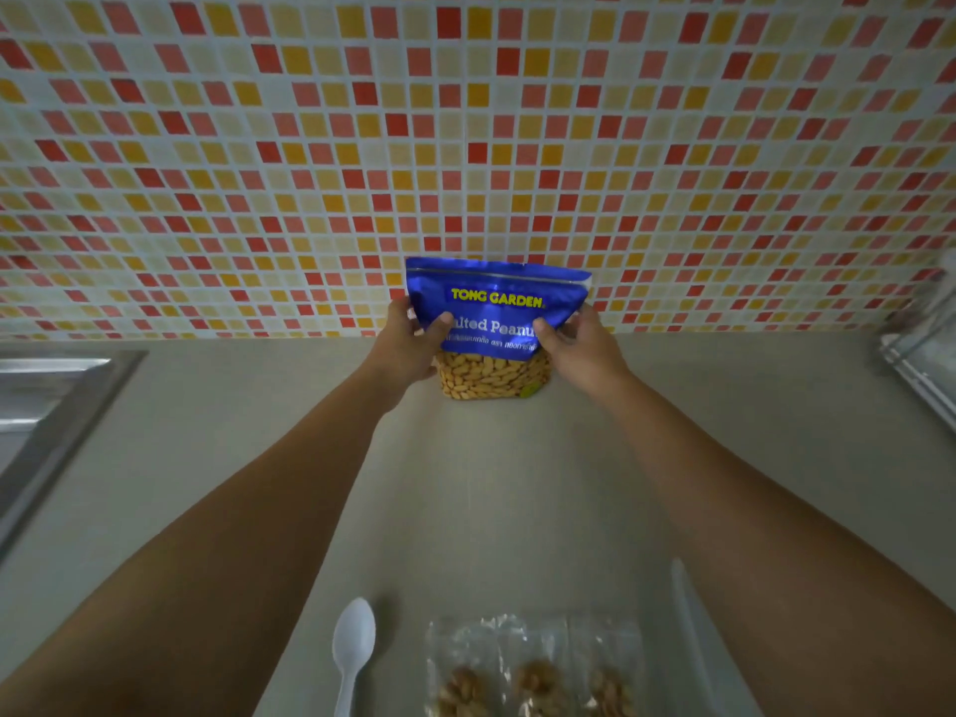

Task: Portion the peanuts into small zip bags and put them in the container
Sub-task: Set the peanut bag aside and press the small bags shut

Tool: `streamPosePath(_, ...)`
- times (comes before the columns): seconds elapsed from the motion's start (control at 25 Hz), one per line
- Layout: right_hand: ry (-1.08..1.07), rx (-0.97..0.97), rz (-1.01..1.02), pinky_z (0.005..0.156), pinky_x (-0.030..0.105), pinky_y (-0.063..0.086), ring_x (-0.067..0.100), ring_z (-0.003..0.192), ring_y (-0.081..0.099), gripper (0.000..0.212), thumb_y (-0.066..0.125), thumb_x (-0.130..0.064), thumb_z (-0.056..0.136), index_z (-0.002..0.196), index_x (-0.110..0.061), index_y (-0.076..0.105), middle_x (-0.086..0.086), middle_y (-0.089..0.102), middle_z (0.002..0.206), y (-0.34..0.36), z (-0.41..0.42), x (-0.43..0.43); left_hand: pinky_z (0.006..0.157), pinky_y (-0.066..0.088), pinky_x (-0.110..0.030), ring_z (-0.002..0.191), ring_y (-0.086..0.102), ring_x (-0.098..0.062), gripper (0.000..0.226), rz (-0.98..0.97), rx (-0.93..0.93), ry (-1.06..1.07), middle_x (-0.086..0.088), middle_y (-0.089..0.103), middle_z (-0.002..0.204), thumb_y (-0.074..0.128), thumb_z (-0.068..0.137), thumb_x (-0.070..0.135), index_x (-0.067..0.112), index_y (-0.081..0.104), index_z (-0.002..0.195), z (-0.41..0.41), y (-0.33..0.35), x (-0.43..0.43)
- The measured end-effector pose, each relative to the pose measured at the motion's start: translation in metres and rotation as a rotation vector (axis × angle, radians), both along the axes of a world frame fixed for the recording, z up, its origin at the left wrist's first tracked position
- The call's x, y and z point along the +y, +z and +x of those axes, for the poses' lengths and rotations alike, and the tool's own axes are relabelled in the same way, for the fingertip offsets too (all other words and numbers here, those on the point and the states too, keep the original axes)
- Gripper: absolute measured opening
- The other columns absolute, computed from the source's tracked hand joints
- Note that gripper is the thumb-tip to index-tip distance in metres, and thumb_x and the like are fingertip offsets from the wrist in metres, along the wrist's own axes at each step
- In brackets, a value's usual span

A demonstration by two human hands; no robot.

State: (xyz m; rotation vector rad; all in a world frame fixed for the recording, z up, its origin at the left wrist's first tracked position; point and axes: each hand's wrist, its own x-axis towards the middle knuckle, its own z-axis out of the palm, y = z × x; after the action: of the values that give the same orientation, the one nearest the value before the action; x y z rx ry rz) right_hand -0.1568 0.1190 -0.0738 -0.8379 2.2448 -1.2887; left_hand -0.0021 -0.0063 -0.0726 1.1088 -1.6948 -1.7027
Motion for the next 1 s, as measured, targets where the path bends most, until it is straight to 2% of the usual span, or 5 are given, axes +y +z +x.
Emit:
streamPosePath(0.16, -0.042, 0.081, 0.096, 0.100, 0.031, 0.038, 0.030, 0.123, 0.050, 0.066, 0.057, -0.034, 0.090, 0.140, -0.002, 0.030, 0.017, 0.048, 0.138, 0.009, 0.025, 0.037, 0.104, 0.043, -0.047, 0.129, 0.043, -0.023, 0.080, -0.080, -0.093, 0.125, -0.008, 0.034, 0.147, 0.061, 0.087, 0.036, 0.015, 0.014, 0.148, 0.025, -0.001, 0.027)
streamPosePath(0.4, 0.079, 0.188, 0.037, 0.088, 0.018, 0.039, 0.025, 0.107, 0.060, 0.046, 0.063, -0.018, 0.086, 0.126, -0.001, 0.051, 0.017, 0.062, 0.114, -0.009, 0.105, 0.130, 0.087, 0.049, -0.030, 0.101, 0.055, -0.013, 0.056, 0.017, -0.080, 0.058, -0.007, 0.051, 0.133, 0.060, 0.090, 0.026, 0.012, 0.038, 0.139, 0.097, -0.008, 0.117)
streamPosePath(0.6, 0.416, 0.331, 0.209, 0.086, 0.020, 0.037, 0.025, 0.100, 0.060, 0.027, 0.061, -0.014, 0.087, 0.113, -0.006, 0.065, 0.012, 0.060, 0.109, -0.039, 0.146, 0.172, 0.089, 0.039, -0.014, 0.109, 0.059, -0.020, 0.046, -0.482, -0.509, -0.328, -0.008, 0.061, 0.124, 0.062, 0.088, 0.019, 0.009, 0.051, 0.132, 0.148, -0.029, 0.166)
streamPosePath(0.72, 0.506, 0.403, 0.249, 0.089, 0.021, 0.038, 0.024, 0.101, 0.058, 0.029, 0.064, -0.018, 0.086, 0.113, -0.009, 0.067, 0.009, 0.058, 0.108, -0.048, 0.161, 0.168, 0.095, 0.044, -0.030, 0.113, 0.054, -0.030, 0.042, -0.746, -0.728, -0.529, -0.012, 0.061, 0.122, 0.060, 0.088, 0.025, 0.012, 0.056, 0.128, 0.158, -0.043, 0.179)
streamPosePath(1.0, 0.528, 0.450, 0.325, 0.092, 0.031, 0.042, 0.018, 0.112, 0.045, 0.028, 0.072, -0.028, 0.078, 0.102, -0.014, 0.070, 0.002, 0.057, 0.108, -0.055, 0.171, 0.155, 0.087, 0.038, -0.036, 0.114, 0.048, -0.027, 0.036, -0.973, -0.920, -0.431, -0.003, 0.062, 0.112, 0.057, 0.086, 0.042, 0.019, 0.060, 0.114, 0.159, -0.055, 0.187)
